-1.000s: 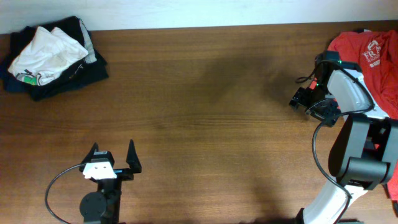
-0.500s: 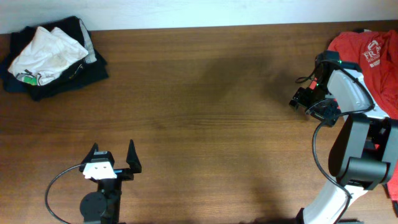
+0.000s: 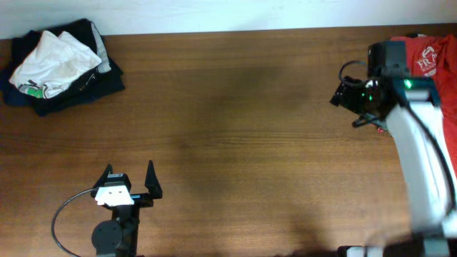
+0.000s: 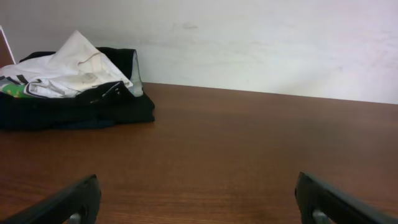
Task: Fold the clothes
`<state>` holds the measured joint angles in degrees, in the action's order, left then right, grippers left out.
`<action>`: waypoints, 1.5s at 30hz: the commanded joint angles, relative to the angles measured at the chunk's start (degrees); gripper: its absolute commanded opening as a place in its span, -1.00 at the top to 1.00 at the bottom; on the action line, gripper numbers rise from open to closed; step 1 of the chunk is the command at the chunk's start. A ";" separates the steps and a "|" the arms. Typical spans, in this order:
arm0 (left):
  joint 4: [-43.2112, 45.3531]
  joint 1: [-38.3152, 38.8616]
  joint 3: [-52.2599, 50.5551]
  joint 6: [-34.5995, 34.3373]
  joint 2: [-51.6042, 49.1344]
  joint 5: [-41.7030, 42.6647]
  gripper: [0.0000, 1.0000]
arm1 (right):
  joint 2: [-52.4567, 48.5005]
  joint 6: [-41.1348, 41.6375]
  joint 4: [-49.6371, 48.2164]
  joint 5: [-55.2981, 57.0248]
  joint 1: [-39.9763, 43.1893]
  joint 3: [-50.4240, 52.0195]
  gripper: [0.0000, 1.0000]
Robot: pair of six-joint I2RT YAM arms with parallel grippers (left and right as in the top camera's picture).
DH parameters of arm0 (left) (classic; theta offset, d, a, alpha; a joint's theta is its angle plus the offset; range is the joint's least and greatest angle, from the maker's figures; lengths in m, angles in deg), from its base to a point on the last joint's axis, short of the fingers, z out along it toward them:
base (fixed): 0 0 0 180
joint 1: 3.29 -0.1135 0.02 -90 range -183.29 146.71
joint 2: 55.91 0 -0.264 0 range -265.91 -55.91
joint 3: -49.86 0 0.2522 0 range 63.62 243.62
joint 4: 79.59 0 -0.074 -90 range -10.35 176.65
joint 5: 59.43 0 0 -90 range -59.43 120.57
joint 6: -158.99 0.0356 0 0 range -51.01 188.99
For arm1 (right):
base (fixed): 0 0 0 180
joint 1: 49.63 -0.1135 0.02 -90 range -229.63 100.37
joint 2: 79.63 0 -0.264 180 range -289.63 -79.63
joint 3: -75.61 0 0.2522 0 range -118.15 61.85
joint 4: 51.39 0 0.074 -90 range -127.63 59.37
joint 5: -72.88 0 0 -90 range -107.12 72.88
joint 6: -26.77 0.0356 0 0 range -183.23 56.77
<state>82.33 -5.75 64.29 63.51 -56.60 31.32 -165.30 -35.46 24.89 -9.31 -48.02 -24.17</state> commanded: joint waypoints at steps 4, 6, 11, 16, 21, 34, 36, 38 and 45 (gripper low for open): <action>-0.44 -0.33 -0.20 -0.50 0.39 -0.74 -0.98 | 19.34 -0.28 -0.85 6.16 -6.80 1.86 -0.97; -0.44 -0.33 -0.17 -0.50 0.39 -0.74 -0.98 | 25.55 -0.31 -4.26 6.19 -6.80 6.97 -0.97; -0.44 -0.33 -0.20 -0.50 0.39 -0.74 -0.98 | 45.46 -0.76 -20.87 5.73 -6.80 32.68 -0.98; -0.44 -0.33 -0.17 -0.50 0.39 -0.74 -0.98 | 68.15 -6.54 -41.00 0.85 -6.34 60.81 -0.97; -0.44 -0.33 -0.20 -0.50 0.39 -0.74 -0.98 | 84.32 -6.34 -50.36 -0.96 -4.52 77.68 -0.97; -0.44 -0.33 -0.20 -0.50 0.39 -0.74 -0.98 | 85.48 -16.61 -60.11 -9.53 -1.84 85.70 -0.97; -0.44 -0.33 -0.17 -0.50 0.39 -0.74 -0.98 | 85.48 -16.65 -57.96 -8.87 -1.84 85.70 -0.97; -0.44 -0.33 -0.17 -0.50 0.39 -0.74 -0.98 | 85.48 -16.63 -57.99 -8.70 -1.84 85.70 -0.97; -0.44 -0.33 -0.17 -0.50 0.39 -0.74 -0.98 | 85.48 -16.63 -58.01 -8.68 -1.86 85.70 -0.97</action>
<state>82.18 -5.72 64.31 63.34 -56.53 30.71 -80.32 -51.50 -33.44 -17.50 -50.29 61.25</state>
